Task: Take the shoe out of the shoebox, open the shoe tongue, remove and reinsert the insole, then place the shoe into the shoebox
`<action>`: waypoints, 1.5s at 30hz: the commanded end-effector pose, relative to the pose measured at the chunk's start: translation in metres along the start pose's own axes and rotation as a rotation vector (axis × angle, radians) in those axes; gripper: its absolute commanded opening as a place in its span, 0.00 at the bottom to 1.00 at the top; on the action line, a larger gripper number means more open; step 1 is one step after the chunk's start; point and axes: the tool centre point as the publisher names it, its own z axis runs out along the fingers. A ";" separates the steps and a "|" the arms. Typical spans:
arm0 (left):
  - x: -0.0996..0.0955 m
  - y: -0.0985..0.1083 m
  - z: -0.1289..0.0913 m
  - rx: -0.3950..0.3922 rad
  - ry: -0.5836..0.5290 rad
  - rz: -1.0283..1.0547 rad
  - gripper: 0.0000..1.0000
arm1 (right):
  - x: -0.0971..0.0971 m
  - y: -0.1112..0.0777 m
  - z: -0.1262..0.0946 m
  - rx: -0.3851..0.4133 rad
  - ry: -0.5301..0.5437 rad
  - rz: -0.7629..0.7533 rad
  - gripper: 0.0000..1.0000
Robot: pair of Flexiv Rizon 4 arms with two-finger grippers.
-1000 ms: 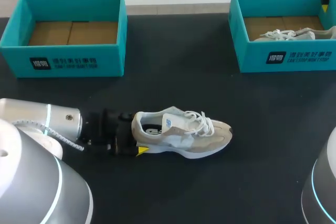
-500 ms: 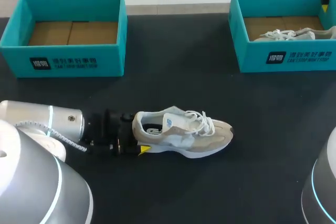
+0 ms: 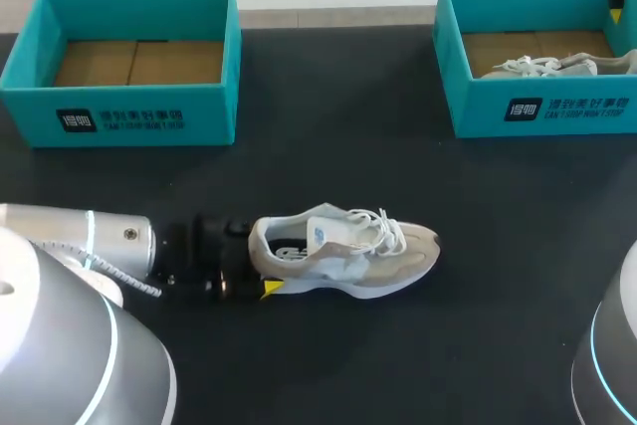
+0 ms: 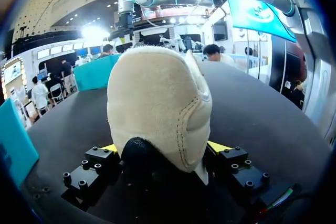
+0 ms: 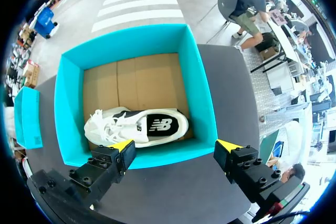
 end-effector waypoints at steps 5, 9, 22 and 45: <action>0.018 0.005 -0.009 0.004 -0.006 -0.010 0.00 | 0.000 -0.001 0.000 -0.003 0.002 0.001 1.00; 0.016 0.009 -0.013 -0.001 0.000 -0.012 0.00 | 0.000 -0.001 0.000 -0.003 0.002 0.001 1.00; 0.013 0.009 -0.019 -0.008 0.019 -0.016 0.00 | 0.000 -0.001 0.000 -0.003 0.002 0.001 1.00; 0.006 -0.002 -0.024 0.012 0.006 -0.018 1.00 | 0.000 -0.001 0.000 -0.003 0.002 0.001 1.00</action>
